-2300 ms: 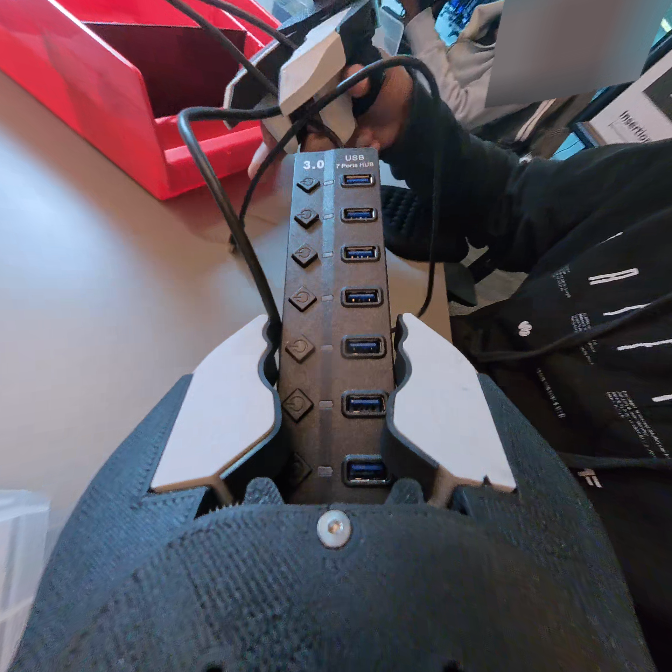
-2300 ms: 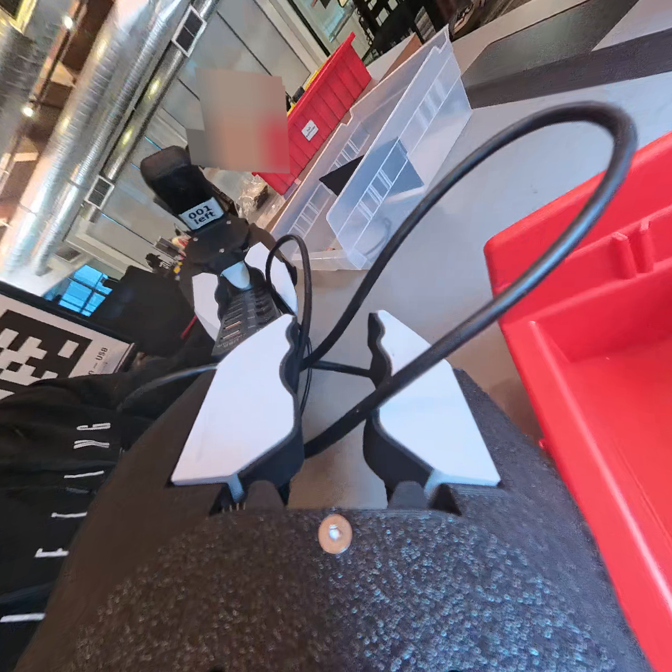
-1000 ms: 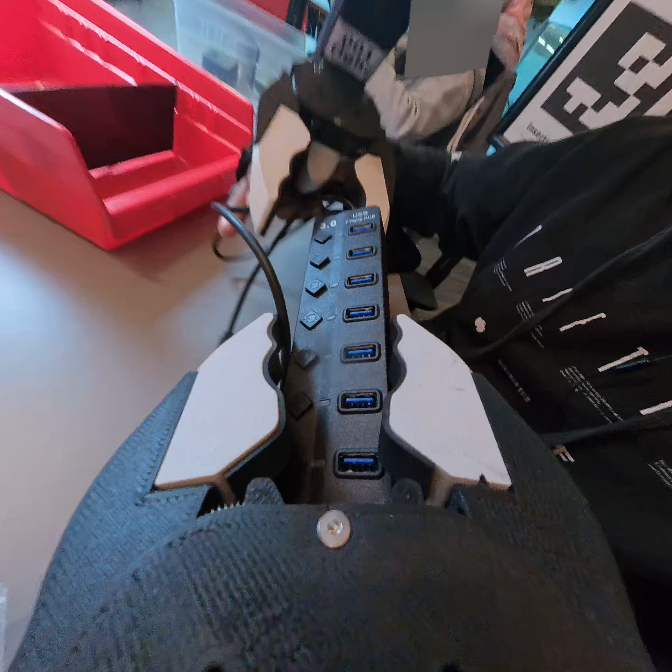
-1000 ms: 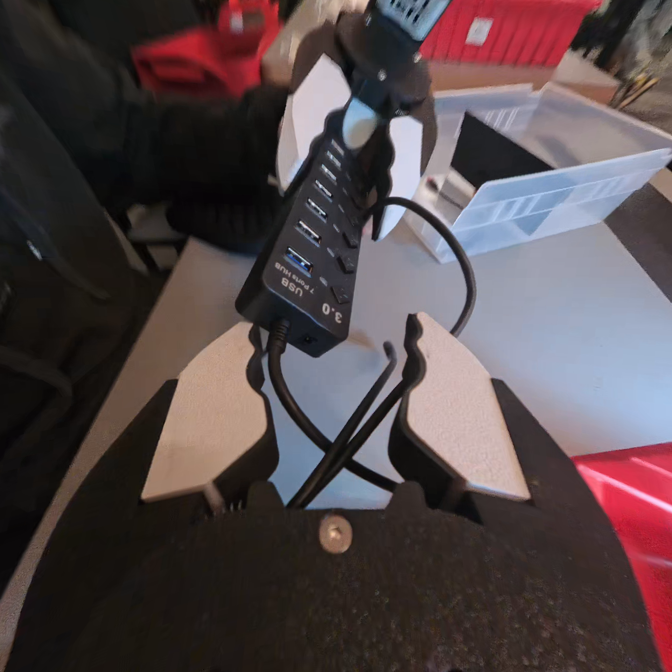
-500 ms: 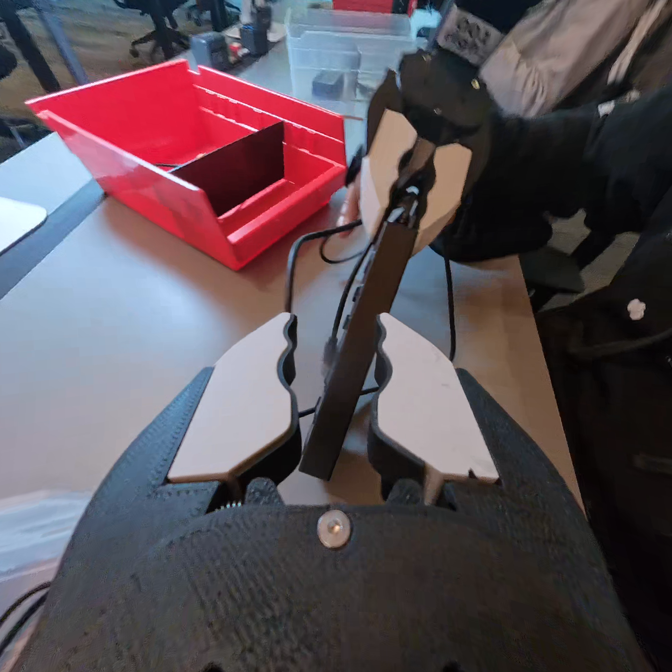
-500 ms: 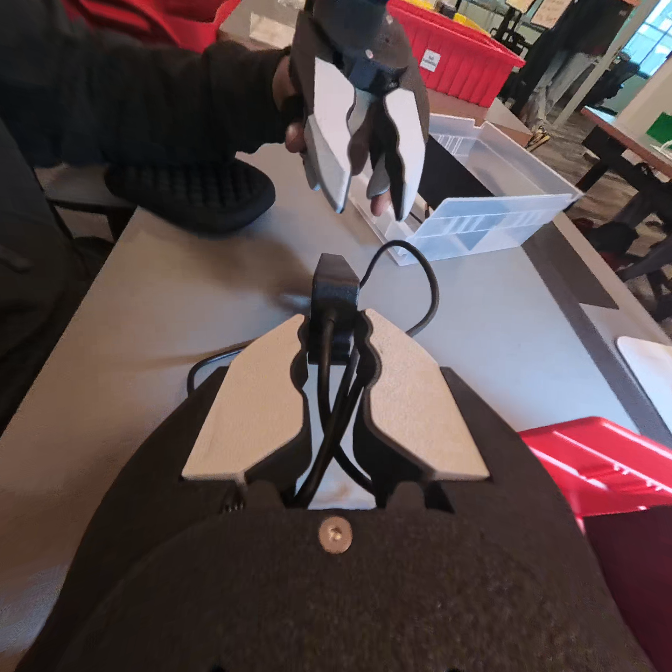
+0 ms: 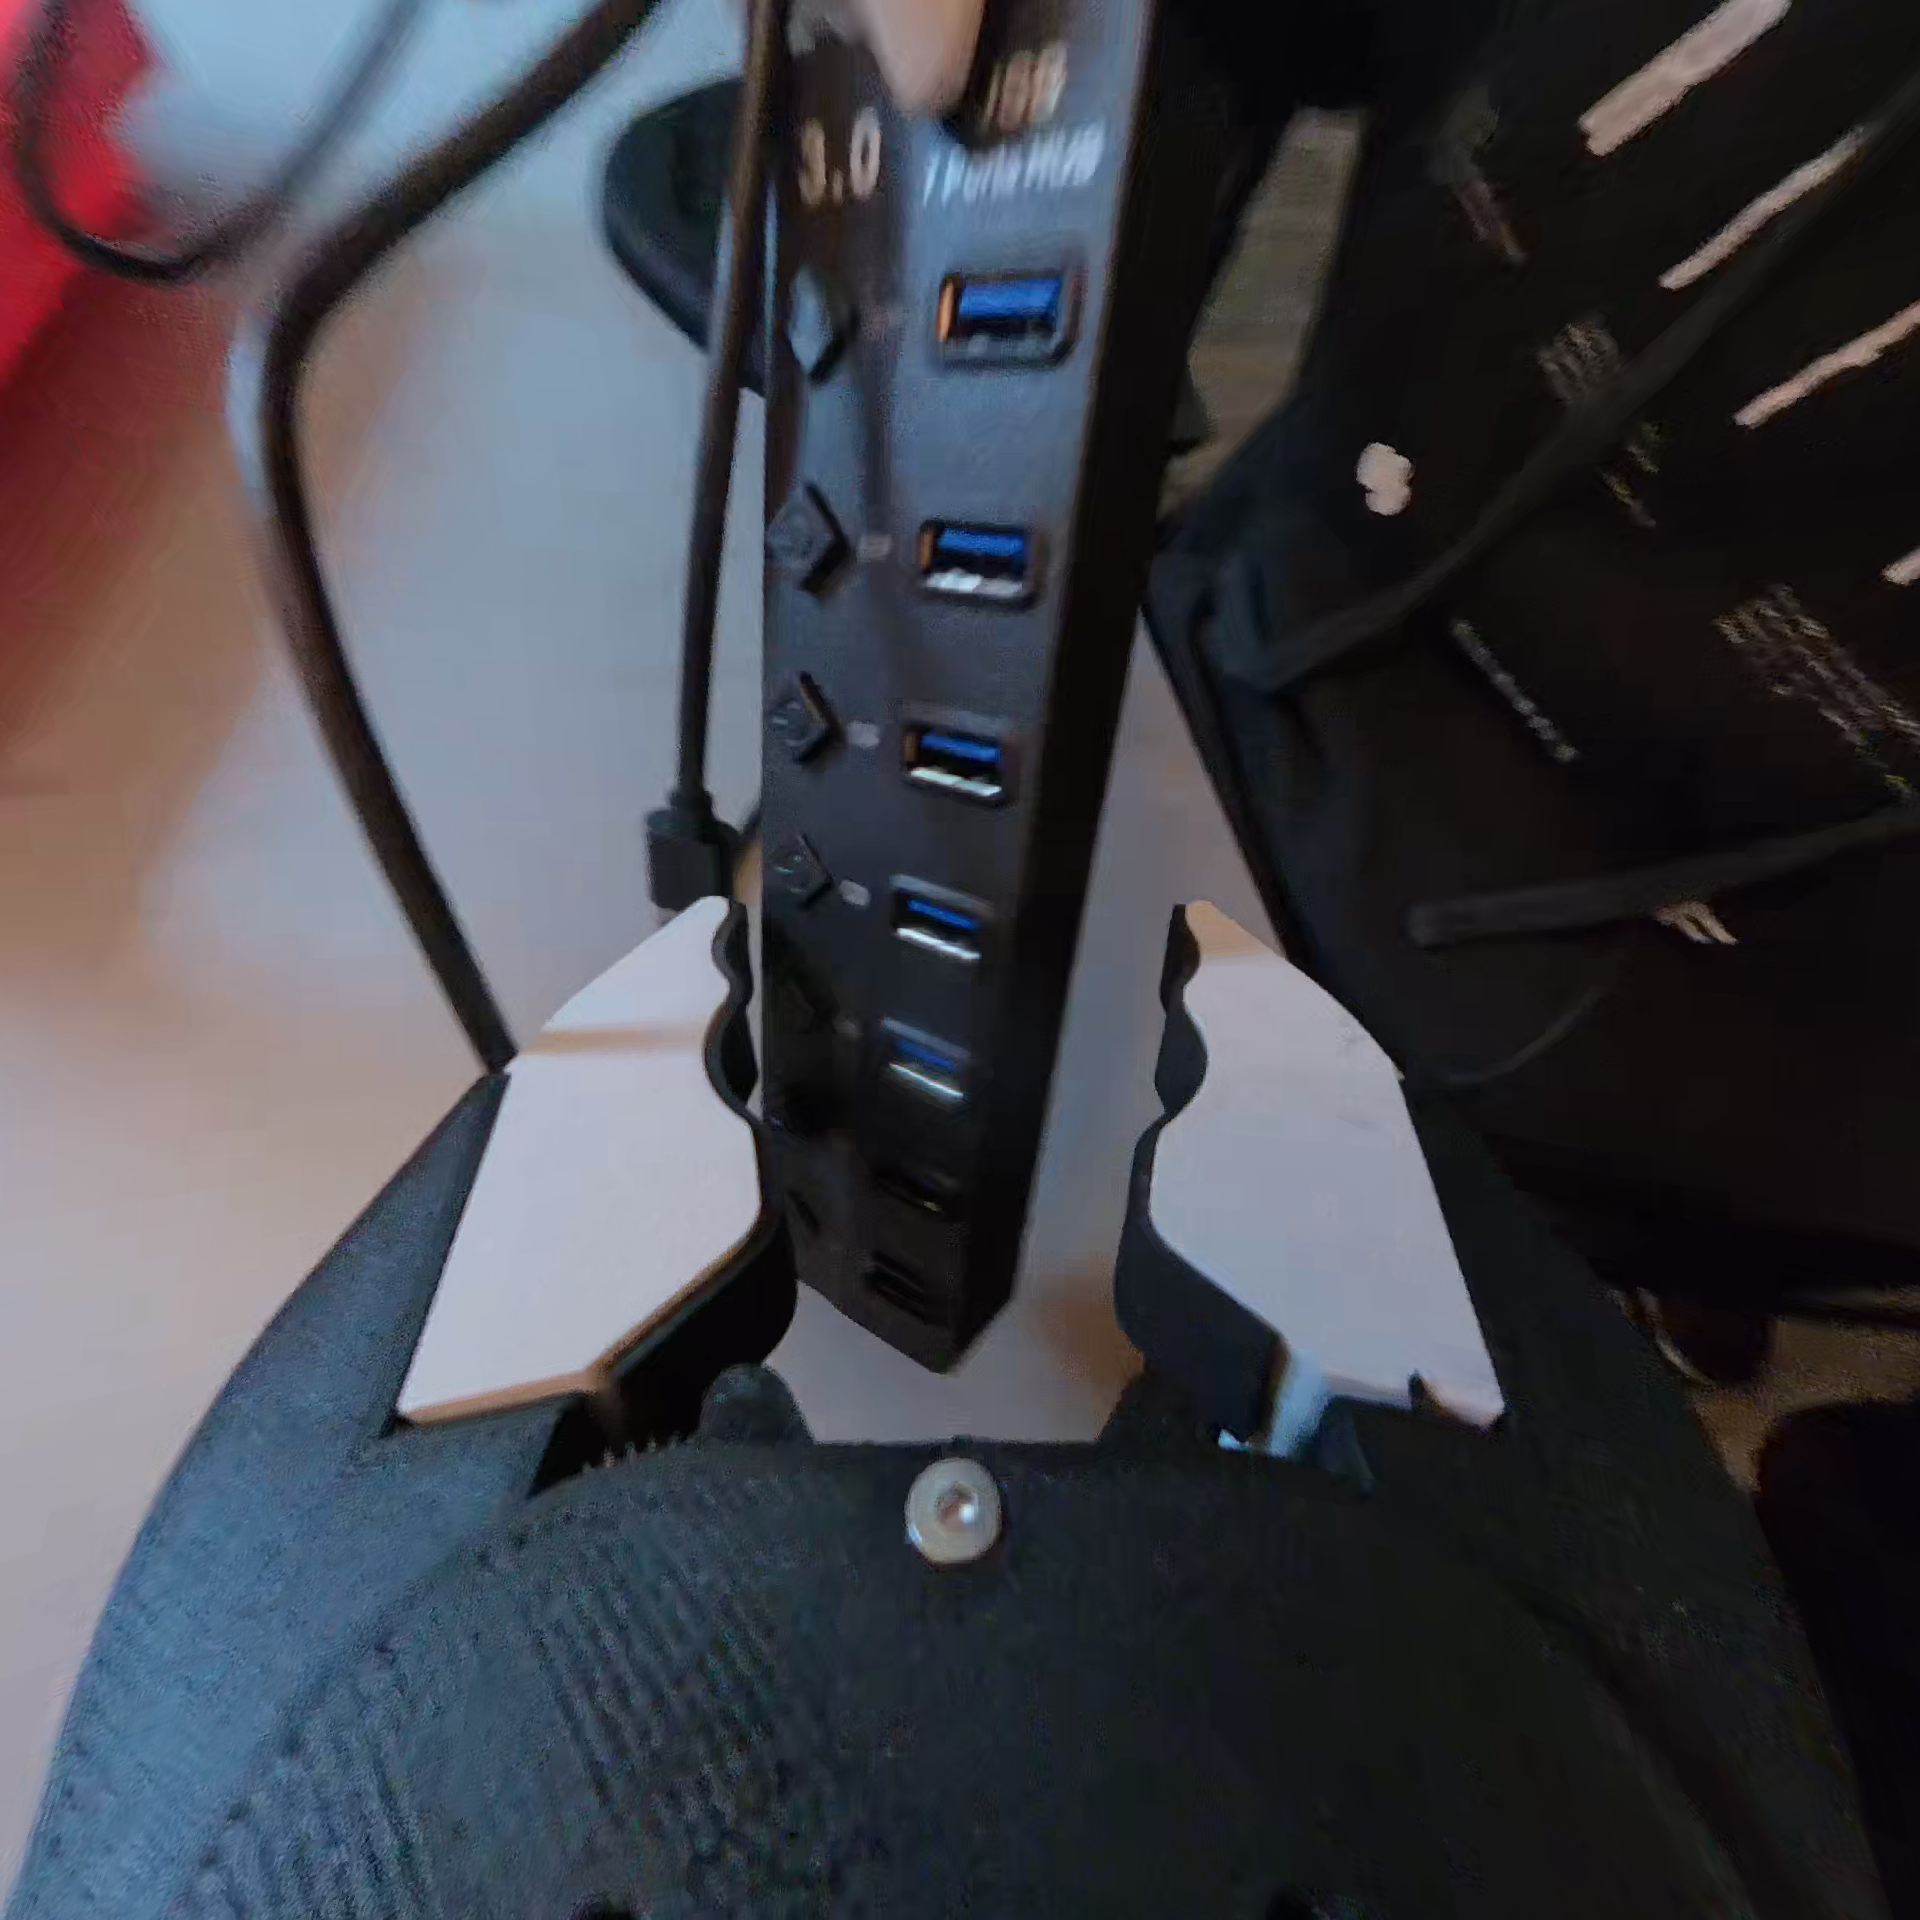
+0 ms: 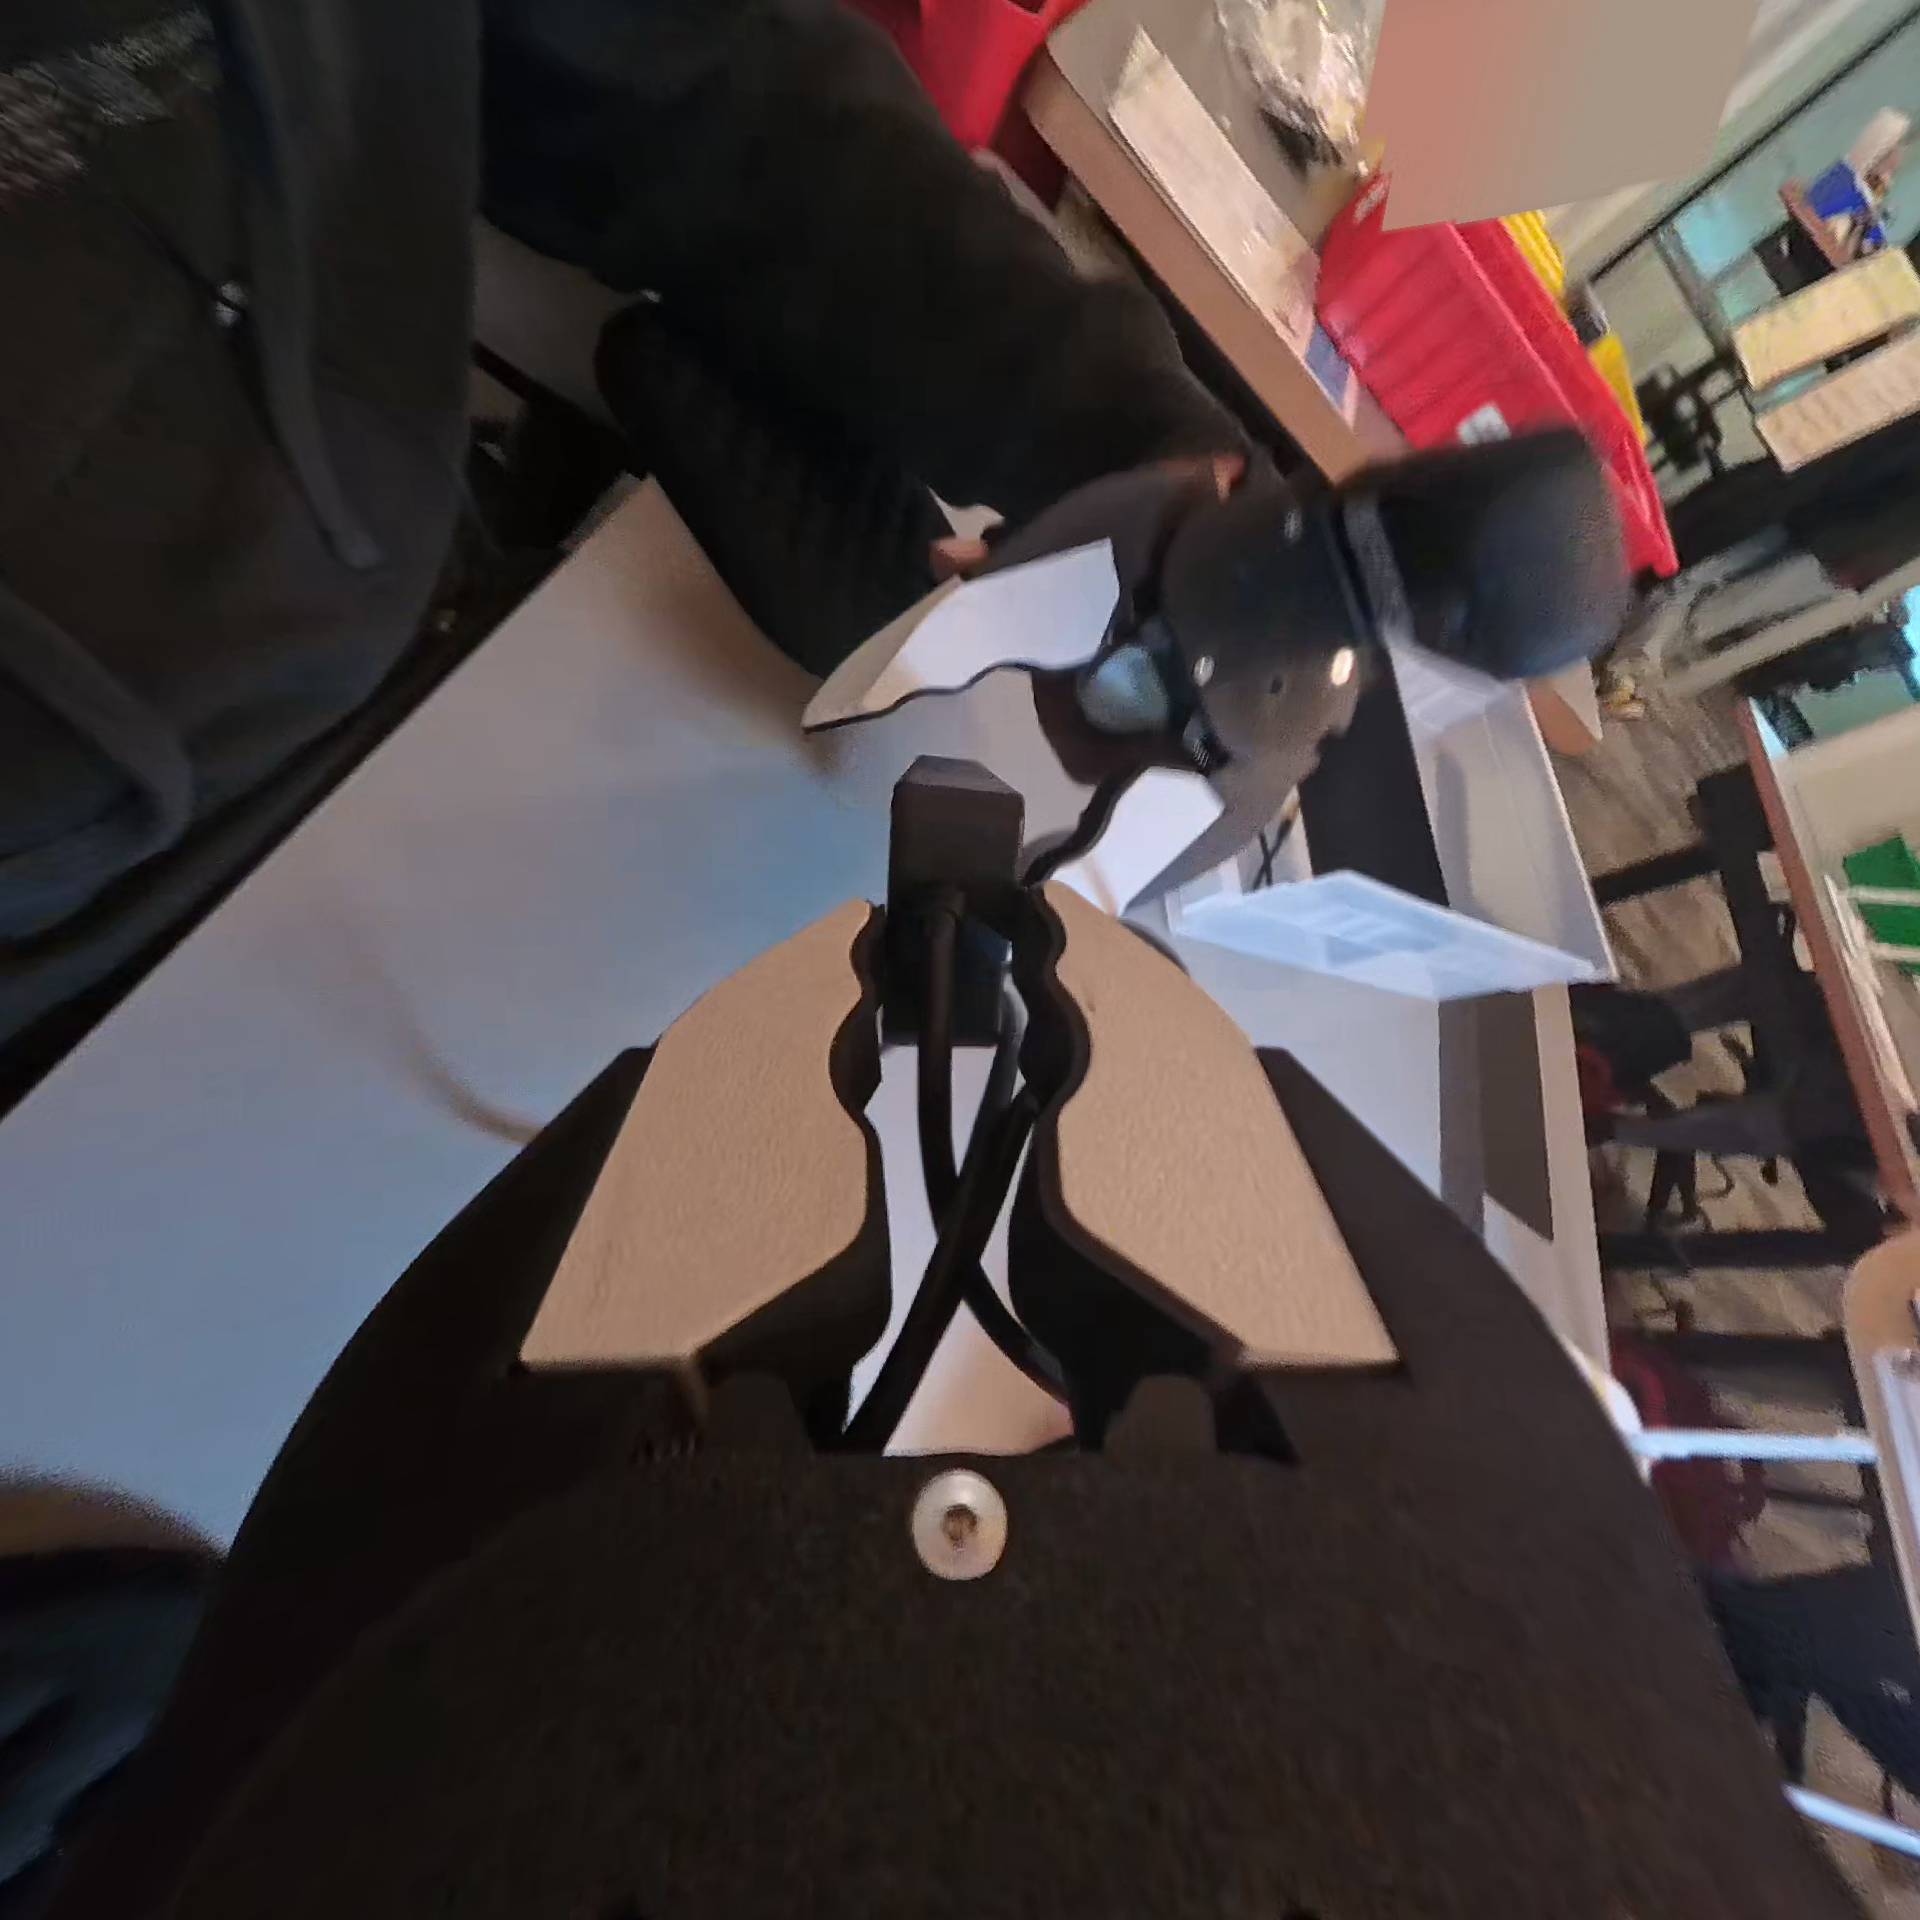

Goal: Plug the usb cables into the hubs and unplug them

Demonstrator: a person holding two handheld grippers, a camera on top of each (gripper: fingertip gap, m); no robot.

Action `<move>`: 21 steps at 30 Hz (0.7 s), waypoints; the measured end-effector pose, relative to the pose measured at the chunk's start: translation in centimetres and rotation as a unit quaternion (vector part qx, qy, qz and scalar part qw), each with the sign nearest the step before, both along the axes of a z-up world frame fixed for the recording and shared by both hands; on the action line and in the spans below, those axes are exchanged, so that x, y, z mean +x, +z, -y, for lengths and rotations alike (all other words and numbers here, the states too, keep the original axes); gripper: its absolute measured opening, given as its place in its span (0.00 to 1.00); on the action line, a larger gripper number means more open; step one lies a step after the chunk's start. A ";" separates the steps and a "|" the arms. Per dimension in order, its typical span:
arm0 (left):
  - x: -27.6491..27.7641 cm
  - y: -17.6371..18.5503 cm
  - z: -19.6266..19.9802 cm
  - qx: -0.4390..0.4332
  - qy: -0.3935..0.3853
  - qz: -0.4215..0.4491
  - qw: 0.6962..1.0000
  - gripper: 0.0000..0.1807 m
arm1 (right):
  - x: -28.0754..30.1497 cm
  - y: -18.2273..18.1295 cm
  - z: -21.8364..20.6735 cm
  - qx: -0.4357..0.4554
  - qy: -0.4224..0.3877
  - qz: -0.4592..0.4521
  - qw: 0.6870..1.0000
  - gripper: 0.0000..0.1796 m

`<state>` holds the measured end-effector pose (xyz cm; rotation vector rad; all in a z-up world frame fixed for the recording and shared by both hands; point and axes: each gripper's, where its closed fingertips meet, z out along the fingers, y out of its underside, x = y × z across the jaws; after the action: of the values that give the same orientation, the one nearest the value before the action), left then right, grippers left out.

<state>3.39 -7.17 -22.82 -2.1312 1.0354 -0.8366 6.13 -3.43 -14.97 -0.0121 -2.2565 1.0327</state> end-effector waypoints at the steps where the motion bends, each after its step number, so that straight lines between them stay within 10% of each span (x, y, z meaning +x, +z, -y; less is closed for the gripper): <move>1: 0.6 -0.4 0.4 -0.016 -0.023 0.007 1.000 0.42 | 0.5 0.4 0.5 0.001 0.014 -0.004 1.000 0.13; 5: 3.5 0.0 1.8 -0.042 -0.109 0.079 0.990 0.37 | 1.4 1.1 1.1 0.014 0.035 -0.011 0.999 0.13; 12: 1.9 2.9 -1.0 0.032 0.005 0.113 0.993 0.36 | -0.7 2.4 -3.4 -0.135 -0.073 0.008 0.988 0.27; 21: -1.7 6.1 -1.0 0.093 0.068 0.148 0.982 0.36 | -2.7 0.9 -11.3 -0.141 -0.217 -0.010 0.966 0.11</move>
<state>1.69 -6.21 -16.72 -1.8314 0.7719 -0.9186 3.46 7.87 -14.08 -0.5876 -1.9454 1.0888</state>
